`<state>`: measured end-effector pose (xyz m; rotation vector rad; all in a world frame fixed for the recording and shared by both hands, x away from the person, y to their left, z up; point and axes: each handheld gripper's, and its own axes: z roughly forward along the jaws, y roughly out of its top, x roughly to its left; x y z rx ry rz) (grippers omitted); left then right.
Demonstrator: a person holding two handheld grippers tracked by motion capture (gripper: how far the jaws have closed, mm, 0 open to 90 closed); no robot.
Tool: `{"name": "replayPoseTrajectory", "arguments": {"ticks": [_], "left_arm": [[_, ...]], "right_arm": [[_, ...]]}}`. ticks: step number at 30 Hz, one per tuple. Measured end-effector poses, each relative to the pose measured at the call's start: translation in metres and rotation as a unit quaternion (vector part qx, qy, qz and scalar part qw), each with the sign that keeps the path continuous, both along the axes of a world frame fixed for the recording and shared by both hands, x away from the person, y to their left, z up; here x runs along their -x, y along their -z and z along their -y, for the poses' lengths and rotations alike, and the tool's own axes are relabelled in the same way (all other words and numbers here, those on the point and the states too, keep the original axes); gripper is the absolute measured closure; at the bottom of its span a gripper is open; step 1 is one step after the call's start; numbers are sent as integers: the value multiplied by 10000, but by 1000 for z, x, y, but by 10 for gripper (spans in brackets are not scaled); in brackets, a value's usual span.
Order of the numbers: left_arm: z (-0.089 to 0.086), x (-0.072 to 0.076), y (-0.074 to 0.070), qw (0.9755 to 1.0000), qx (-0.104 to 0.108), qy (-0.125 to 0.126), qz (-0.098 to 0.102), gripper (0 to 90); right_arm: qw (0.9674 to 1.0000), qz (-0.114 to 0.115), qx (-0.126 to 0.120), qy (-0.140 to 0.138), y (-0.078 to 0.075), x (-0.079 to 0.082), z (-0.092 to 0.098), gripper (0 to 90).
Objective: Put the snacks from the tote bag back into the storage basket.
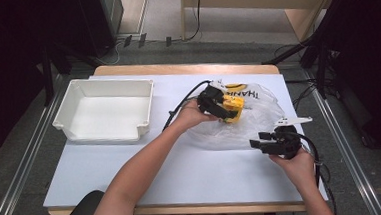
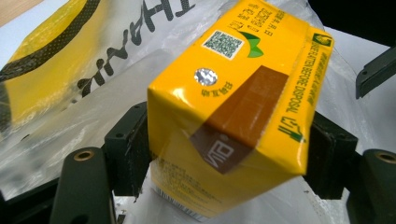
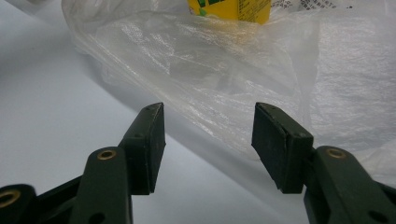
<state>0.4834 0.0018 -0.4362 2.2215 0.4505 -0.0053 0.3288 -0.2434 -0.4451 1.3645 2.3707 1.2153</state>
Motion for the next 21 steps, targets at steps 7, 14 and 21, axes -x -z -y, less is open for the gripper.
{"name": "replayPoseTrajectory", "arguments": {"ticks": [7,14,21], "left_arm": [[-2,2,-3,9998,-213,-22,-30,447],[2,7,-6,9988,-448,-36,196,500],[2,8,-10,9979,-606,63,239,520]], "right_arm": [[10000,-5,-3,-10,1,-1,0,454],[10000,-15,-34,-14,1,-1,0,454],[10000,-26,-70,-41,1,-1,-1,454]]}}
